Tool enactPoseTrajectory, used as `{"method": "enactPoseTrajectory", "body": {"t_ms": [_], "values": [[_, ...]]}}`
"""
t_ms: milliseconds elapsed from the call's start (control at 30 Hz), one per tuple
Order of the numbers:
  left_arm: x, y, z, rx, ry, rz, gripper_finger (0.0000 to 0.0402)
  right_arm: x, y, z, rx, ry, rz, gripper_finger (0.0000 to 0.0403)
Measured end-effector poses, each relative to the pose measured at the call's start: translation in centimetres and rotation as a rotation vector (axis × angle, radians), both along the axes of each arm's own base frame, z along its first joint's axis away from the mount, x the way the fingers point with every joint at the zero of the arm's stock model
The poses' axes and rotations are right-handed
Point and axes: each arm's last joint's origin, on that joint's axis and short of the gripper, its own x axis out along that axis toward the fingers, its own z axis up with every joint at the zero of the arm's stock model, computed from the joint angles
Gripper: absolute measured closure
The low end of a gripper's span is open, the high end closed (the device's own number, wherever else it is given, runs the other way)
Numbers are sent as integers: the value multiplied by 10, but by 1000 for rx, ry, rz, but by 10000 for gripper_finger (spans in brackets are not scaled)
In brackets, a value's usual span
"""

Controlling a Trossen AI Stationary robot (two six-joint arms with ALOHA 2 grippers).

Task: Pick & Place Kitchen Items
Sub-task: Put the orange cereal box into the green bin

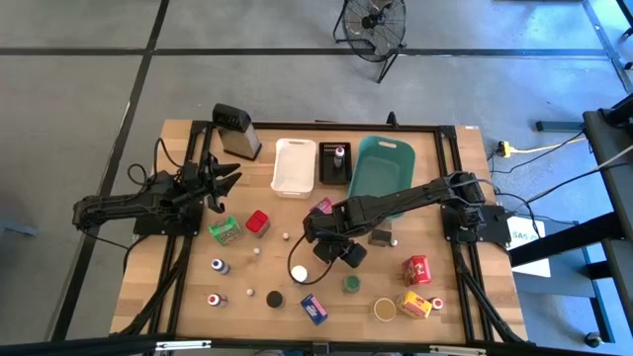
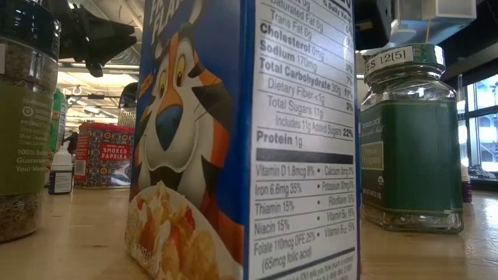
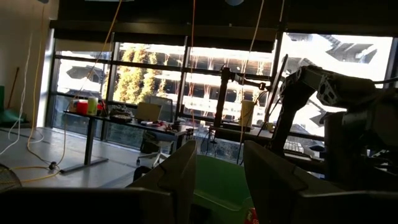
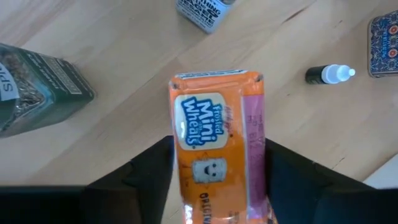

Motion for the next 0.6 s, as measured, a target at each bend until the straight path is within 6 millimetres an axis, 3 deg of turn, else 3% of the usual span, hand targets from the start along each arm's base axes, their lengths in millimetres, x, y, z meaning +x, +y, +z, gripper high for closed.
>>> {"method": "enactPoseTrajectory", "body": {"t_ms": [333, 600], "values": [[0, 0, 0, 0, 0, 0, 274, 0, 0, 0, 6, 3, -23, 279], [0, 0, 0, 0, 0, 0, 274, -6, 1, 2, -4, 73, -108, 298]]}}
